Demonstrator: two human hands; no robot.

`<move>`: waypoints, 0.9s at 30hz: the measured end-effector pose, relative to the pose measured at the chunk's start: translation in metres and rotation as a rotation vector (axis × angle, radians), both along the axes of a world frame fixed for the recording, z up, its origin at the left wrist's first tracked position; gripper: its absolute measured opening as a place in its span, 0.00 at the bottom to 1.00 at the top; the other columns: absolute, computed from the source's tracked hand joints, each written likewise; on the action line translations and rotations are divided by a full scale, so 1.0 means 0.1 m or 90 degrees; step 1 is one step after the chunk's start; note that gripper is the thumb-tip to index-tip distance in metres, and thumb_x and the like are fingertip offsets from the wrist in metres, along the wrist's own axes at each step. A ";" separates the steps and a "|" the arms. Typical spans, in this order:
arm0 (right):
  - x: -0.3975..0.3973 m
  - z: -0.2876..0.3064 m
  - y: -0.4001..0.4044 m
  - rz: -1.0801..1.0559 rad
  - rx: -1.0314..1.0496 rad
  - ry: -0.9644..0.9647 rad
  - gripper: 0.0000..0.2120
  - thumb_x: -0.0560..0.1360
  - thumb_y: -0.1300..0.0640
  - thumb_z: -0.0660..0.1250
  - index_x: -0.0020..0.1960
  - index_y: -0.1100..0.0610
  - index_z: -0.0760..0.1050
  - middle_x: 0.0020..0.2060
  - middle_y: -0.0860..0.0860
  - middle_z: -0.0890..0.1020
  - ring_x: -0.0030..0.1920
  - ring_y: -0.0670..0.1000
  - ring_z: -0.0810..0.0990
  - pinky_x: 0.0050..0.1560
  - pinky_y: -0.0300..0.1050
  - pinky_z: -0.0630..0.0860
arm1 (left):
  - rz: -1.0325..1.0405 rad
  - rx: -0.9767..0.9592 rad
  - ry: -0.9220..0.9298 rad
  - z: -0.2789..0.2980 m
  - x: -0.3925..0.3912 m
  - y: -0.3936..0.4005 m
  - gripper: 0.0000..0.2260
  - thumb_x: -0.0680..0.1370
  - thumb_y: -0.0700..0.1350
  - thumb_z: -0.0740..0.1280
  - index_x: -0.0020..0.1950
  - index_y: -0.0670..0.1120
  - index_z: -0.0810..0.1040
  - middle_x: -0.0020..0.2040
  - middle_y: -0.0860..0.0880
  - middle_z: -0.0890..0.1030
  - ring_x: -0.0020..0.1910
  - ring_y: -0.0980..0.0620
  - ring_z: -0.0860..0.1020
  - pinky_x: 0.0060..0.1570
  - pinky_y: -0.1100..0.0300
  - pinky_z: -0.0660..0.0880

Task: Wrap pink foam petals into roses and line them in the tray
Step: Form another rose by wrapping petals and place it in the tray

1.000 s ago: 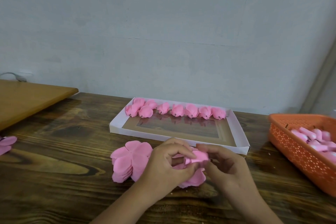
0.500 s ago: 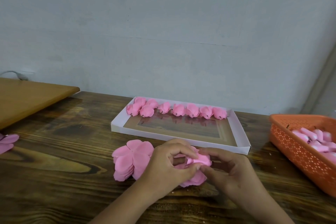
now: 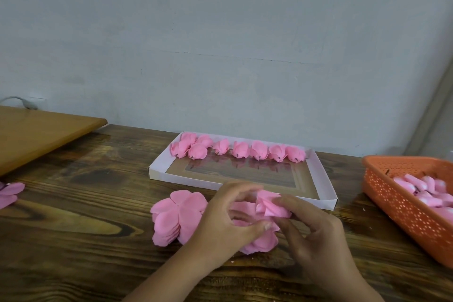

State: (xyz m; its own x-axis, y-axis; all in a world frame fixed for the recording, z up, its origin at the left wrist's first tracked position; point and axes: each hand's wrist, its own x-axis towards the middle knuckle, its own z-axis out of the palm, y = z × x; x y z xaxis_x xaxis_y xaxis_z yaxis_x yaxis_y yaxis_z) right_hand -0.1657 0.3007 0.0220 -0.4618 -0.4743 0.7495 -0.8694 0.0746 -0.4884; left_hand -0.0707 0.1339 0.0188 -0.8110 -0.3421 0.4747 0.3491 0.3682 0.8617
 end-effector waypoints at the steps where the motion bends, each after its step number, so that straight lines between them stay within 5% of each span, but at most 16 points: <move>1: -0.01 -0.01 0.00 -0.020 -0.016 0.033 0.17 0.68 0.67 0.76 0.55 0.55 0.84 0.53 0.41 0.83 0.55 0.37 0.81 0.54 0.32 0.77 | 0.004 0.025 -0.024 0.01 0.01 0.00 0.27 0.64 0.63 0.80 0.61 0.69 0.76 0.59 0.62 0.79 0.60 0.56 0.80 0.48 0.60 0.81; 6: 0.01 -0.01 -0.03 -0.053 -0.035 0.134 0.14 0.69 0.65 0.72 0.55 0.61 0.83 0.54 0.45 0.81 0.54 0.41 0.80 0.56 0.29 0.73 | -0.054 0.167 -0.161 0.07 0.03 0.00 0.31 0.60 0.68 0.80 0.61 0.67 0.78 0.56 0.58 0.82 0.47 0.55 0.85 0.42 0.62 0.79; 12: 0.05 -0.01 -0.06 -0.026 0.010 0.162 0.17 0.72 0.68 0.73 0.59 0.56 0.82 0.58 0.38 0.77 0.58 0.35 0.75 0.58 0.27 0.71 | -0.088 0.304 -0.159 0.06 0.02 0.05 0.35 0.64 0.60 0.81 0.67 0.48 0.78 0.61 0.44 0.82 0.53 0.45 0.85 0.51 0.51 0.82; 17: 0.08 -0.01 -0.07 0.001 0.011 0.144 0.26 0.71 0.70 0.73 0.61 0.47 0.78 0.59 0.39 0.77 0.58 0.40 0.78 0.57 0.30 0.74 | -0.078 0.295 -0.144 0.06 0.02 0.07 0.23 0.69 0.55 0.79 0.59 0.44 0.83 0.55 0.42 0.86 0.55 0.42 0.84 0.59 0.45 0.81; 22: 0.10 -0.03 -0.07 0.025 -0.006 0.061 0.27 0.66 0.72 0.76 0.59 0.49 0.81 0.59 0.47 0.80 0.60 0.39 0.79 0.49 0.24 0.74 | -0.072 0.330 -0.133 0.06 0.02 0.05 0.09 0.75 0.43 0.75 0.55 0.47 0.86 0.54 0.44 0.86 0.55 0.45 0.85 0.56 0.49 0.82; 27: 0.20 0.03 -0.05 0.104 -0.033 -0.115 0.16 0.72 0.63 0.70 0.54 0.45 0.84 0.64 0.45 0.80 0.63 0.41 0.78 0.50 0.28 0.77 | -0.057 0.291 -0.129 0.07 0.02 0.04 0.09 0.73 0.45 0.76 0.53 0.50 0.86 0.52 0.47 0.87 0.55 0.48 0.85 0.57 0.49 0.81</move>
